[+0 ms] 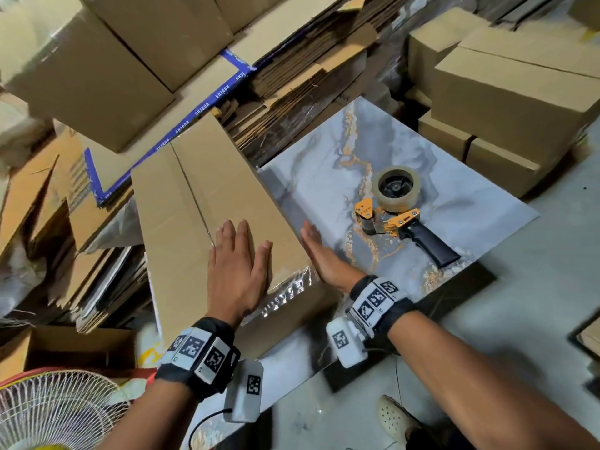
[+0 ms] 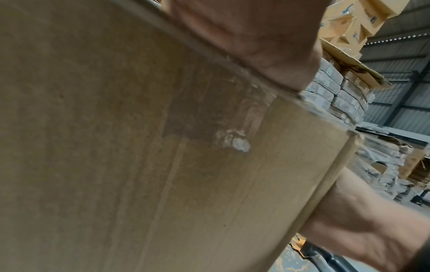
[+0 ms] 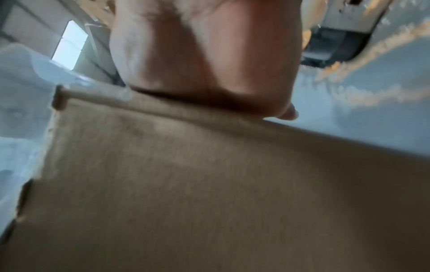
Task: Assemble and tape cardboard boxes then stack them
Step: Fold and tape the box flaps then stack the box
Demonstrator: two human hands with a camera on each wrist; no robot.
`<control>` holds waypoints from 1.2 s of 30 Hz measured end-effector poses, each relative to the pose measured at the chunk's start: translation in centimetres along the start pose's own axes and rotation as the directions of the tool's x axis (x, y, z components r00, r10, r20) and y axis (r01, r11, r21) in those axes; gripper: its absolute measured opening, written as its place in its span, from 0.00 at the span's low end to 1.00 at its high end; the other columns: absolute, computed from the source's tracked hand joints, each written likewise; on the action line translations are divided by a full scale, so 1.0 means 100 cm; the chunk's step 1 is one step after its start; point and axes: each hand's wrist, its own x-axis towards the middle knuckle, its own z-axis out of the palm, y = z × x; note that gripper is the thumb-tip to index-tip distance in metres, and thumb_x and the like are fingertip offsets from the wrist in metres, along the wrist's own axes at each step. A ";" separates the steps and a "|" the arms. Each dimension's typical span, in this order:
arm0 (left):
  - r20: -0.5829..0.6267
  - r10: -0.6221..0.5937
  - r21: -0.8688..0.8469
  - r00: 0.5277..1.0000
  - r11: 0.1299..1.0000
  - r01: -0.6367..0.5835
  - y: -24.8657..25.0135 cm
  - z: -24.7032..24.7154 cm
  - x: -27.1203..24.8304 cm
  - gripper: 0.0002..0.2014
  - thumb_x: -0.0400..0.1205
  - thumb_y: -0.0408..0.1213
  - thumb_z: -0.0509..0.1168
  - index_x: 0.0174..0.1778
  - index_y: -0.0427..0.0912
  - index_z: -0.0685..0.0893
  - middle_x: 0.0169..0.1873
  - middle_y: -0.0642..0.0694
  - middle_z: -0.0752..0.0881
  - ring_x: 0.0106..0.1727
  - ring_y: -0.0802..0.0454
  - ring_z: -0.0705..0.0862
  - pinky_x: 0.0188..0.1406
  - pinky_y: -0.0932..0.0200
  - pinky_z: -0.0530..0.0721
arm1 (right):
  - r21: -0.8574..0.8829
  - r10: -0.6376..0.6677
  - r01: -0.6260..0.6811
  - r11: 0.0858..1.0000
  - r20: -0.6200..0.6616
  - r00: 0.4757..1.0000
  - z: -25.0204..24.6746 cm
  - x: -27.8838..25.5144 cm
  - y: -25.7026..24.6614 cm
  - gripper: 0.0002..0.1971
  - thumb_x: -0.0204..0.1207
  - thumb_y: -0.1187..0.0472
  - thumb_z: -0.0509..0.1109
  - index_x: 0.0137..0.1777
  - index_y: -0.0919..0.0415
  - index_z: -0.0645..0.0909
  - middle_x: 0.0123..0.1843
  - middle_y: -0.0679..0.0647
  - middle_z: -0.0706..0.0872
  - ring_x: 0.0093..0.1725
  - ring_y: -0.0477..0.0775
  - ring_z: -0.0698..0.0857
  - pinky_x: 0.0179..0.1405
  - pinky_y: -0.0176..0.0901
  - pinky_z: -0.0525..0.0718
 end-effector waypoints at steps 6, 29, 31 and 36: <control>-0.008 0.009 0.001 1.000 1.000 -0.009 -0.002 0.002 0.003 0.38 0.85 0.64 0.42 0.89 0.45 0.58 0.89 0.38 0.54 0.90 0.42 0.50 0.87 0.41 0.52 | 0.225 -0.112 0.129 0.966 -0.089 0.990 -0.004 -0.011 -0.039 0.33 0.87 0.34 0.40 0.90 0.41 0.46 0.89 0.37 0.50 0.86 0.37 0.50 0.85 0.41 0.48; -0.264 -0.296 -0.839 0.918 0.539 -0.067 -0.022 0.003 -0.003 0.33 0.84 0.63 0.51 0.77 0.45 0.77 0.74 0.44 0.81 0.76 0.51 0.78 0.81 0.43 0.72 | -0.292 -0.233 0.104 0.951 -0.454 0.860 0.028 -0.060 -0.023 0.11 0.81 0.48 0.73 0.40 0.51 0.83 0.26 0.41 0.79 0.30 0.42 0.74 0.32 0.39 0.70; -0.249 -0.297 -0.853 0.922 0.518 -0.064 -0.022 0.003 -0.002 0.34 0.82 0.66 0.51 0.77 0.48 0.77 0.74 0.44 0.81 0.76 0.50 0.78 0.81 0.41 0.72 | -0.229 -0.182 0.076 0.971 -0.489 0.853 0.019 -0.056 -0.025 0.21 0.85 0.55 0.67 0.30 0.60 0.72 0.24 0.51 0.68 0.32 0.55 0.69 0.33 0.50 0.63; -0.258 -0.306 -0.864 0.916 0.497 -0.078 -0.027 0.004 -0.002 0.36 0.83 0.67 0.50 0.79 0.47 0.76 0.74 0.45 0.81 0.77 0.51 0.78 0.80 0.40 0.73 | -0.385 -0.134 -0.037 0.922 -0.409 0.903 0.042 -0.062 -0.042 0.21 0.79 0.39 0.70 0.55 0.57 0.81 0.49 0.49 0.85 0.54 0.60 0.83 0.47 0.51 0.78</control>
